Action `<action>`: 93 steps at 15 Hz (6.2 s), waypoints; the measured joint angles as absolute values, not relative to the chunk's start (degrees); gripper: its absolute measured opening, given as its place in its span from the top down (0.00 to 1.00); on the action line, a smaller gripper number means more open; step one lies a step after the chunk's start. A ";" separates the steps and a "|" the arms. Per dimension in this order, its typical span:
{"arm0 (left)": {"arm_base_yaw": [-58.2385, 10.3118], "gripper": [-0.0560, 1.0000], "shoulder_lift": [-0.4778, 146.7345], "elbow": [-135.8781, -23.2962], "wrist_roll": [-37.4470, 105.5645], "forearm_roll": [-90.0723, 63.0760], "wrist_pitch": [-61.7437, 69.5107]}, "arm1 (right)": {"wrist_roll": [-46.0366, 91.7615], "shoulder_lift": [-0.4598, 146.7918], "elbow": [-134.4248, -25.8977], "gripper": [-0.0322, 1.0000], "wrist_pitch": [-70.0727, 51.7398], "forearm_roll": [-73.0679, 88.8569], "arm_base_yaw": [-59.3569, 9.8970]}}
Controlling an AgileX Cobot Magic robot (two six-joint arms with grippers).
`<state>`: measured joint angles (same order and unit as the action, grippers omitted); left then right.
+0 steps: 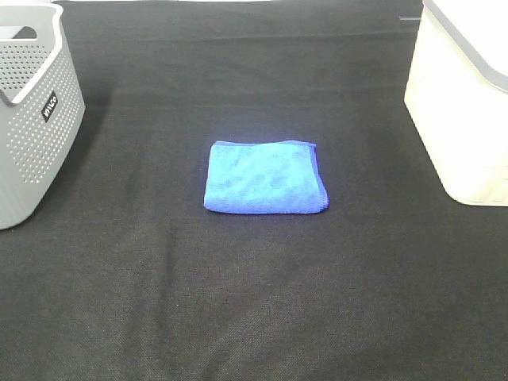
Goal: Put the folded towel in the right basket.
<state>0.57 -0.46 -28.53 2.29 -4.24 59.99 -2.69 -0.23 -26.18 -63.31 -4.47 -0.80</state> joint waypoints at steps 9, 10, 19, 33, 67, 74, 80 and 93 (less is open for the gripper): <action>0.57 0.02 -0.46 -28.53 2.29 -4.24 59.99 | -2.69 -0.23 -26.18 0.05 -63.31 -4.53 -0.80; 0.57 0.02 -0.46 -28.53 2.29 -4.24 59.99 | -2.64 -0.23 -26.18 0.05 -63.31 -4.58 -0.80; 0.57 0.02 -0.46 -28.53 2.29 -4.24 59.99 | -0.69 58.50 -69.67 0.05 -69.27 11.29 -0.80; 0.57 0.02 -0.46 -28.53 2.29 -4.24 59.99 | 17.99 120.21 -89.44 0.07 -53.40 37.30 -10.94; 0.57 0.02 -0.46 -28.53 2.29 -4.24 59.99 | 6.53 126.68 -141.23 0.74 -69.39 15.24 -24.18; 0.57 0.02 -0.46 -28.53 2.29 -4.24 59.99 | 2.46 119.00 -149.26 0.74 -69.50 -6.07 -1.60; 0.57 0.02 -0.46 -28.53 2.29 -4.24 59.99 | -2.35 128.06 -144.21 0.74 -70.19 -4.35 10.43; 0.57 0.02 -0.46 -28.53 2.29 -4.24 59.99 | 0.00 122.44 -143.07 0.03 -70.13 0.00 -0.34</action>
